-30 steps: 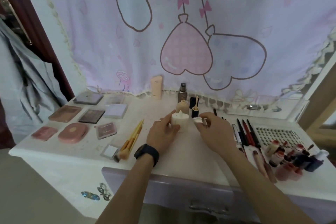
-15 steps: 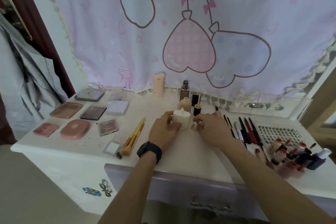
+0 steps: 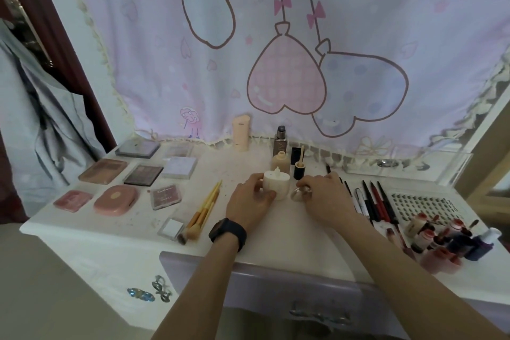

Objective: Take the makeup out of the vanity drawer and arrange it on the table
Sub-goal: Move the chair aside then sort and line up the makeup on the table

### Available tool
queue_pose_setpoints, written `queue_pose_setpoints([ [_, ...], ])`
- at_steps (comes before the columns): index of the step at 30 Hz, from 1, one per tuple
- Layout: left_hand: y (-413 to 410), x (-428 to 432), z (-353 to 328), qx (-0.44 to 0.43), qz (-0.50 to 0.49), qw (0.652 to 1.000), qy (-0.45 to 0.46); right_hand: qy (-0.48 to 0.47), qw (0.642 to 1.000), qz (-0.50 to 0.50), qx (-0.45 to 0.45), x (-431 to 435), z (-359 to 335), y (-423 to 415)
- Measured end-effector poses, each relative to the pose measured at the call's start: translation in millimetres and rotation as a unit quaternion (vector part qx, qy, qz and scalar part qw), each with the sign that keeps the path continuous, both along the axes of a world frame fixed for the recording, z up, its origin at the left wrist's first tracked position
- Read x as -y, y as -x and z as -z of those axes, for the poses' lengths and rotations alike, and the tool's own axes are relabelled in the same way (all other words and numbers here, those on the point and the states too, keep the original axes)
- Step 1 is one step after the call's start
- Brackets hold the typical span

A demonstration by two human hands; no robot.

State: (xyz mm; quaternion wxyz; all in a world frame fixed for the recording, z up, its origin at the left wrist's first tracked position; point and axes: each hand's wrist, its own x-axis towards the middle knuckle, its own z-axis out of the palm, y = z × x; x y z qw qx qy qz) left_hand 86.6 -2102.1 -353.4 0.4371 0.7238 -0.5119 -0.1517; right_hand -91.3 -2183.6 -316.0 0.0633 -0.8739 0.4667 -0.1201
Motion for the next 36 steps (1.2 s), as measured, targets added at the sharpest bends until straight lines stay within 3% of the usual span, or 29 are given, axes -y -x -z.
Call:
queue_pose_setpoints([
  [8,0,-1,2,0.006,0.005,1.0,-0.01,0.011,1.0,-0.006,0.011,-3,-4,6],
  [16,4,-5,-5,-0.005,0.004,1.0,-0.027,0.017,0.988,0.006,0.155,-60,-1,20],
  [20,5,-7,-10,-0.008,0.032,0.998,-0.061,-0.013,0.992,0.0,0.126,-86,17,25],
  [24,-15,-16,-23,0.074,0.038,0.991,-0.101,0.018,0.997,-0.037,0.067,-93,32,29],
  [30,-66,-12,-60,0.152,-0.031,0.985,-0.078,0.073,0.99,-0.053,0.105,-94,45,31],
  [36,-94,37,-81,0.167,-0.081,0.978,-0.092,0.089,0.986,-0.05,0.129,-95,51,30],
])
